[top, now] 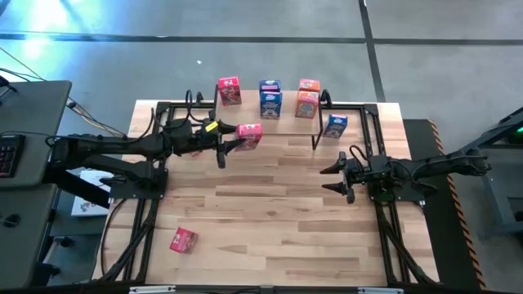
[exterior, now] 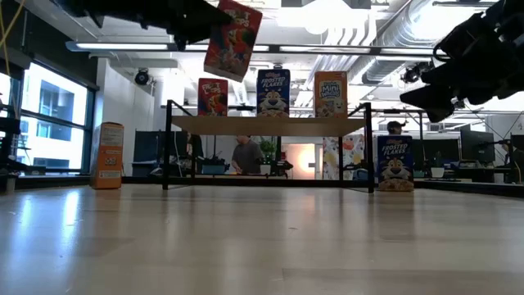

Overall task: Stack cereal on shelf
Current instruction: Put the right red cereal box on the shelf

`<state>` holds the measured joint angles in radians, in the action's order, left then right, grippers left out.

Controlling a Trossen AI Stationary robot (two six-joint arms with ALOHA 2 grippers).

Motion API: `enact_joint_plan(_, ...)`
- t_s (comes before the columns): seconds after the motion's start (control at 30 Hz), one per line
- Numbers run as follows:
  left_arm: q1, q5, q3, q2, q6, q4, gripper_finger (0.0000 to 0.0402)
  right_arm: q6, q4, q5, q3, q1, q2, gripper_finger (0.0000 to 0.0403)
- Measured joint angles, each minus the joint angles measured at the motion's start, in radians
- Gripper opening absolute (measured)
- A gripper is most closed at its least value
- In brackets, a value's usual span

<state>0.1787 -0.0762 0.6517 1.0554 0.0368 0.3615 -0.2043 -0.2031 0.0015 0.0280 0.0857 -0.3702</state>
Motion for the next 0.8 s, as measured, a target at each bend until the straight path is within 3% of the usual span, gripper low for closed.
enact_joint_plan(0.2, 0.035, -0.078, -0.048, 0.000, 0.010, 0.048, 0.0170, 0.003, -0.011, -0.005, -0.018, 0.000, 0.000, 0.0244)
enact_joint_plan(0.47, 0.135, -0.087, -0.067, 0.000, 0.009, 0.061, 0.0170, 0.011, -0.007, -0.003, -0.018, 0.000, 0.000, 0.0244)
enact_joint_plan(0.8, 0.287, 0.016, -0.067, 0.000, -0.014, 0.061, 0.0170, 0.011, 0.046, -0.003, -0.018, 0.000, -0.001, 0.0244)
